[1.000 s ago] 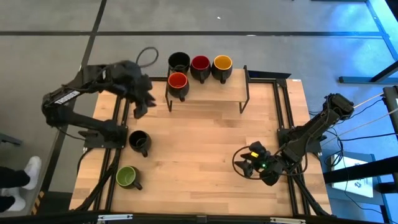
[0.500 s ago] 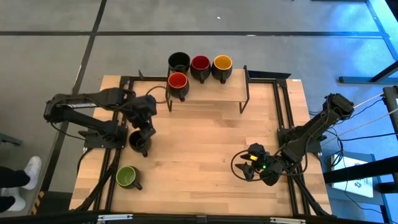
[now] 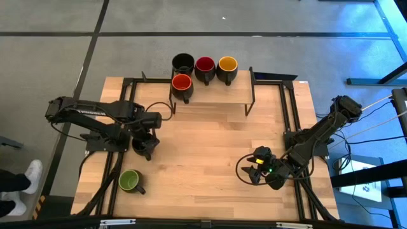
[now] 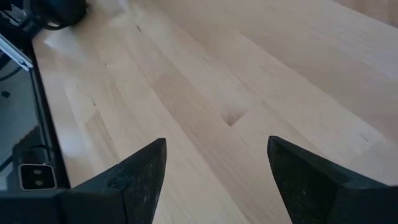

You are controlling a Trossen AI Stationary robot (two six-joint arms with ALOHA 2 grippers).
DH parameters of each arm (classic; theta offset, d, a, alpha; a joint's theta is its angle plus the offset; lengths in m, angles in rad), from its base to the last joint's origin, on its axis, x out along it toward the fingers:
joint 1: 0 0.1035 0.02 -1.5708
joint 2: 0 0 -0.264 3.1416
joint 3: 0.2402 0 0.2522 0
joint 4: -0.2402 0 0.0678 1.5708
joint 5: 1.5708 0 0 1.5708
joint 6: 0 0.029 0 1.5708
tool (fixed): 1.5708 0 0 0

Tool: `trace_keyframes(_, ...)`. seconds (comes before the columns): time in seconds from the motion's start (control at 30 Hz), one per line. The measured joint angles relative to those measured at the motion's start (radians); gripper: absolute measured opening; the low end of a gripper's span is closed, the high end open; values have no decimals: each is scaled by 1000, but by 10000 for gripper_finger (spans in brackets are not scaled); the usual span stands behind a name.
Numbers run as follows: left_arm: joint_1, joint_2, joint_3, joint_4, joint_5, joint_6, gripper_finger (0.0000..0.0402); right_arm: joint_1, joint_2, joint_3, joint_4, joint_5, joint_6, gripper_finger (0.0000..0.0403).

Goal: Place coffee mugs
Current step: Put the black mug on the shelf

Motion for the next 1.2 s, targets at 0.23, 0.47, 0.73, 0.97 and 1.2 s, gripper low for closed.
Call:
trace_keyframes(0.23,-79,4,-47,72,-53,-89,122,0,0,0,-26,-7,0,264)
trace_keyframes(0.47,-128,4,-76,112,-144,-144,121,0,0,0,-61,-36,0,264)
trace_keyframes(0.73,-128,4,-137,167,-181,-155,121,0,0,0,-64,-52,32,264)
trace_keyframes(0.97,-128,4,-187,256,-154,-135,121,0,0,0,-43,-37,43,264)
trace_keyframes(1.2,-128,13,-202,269,-147,-49,77,0,0,0,-27,56,33,264)
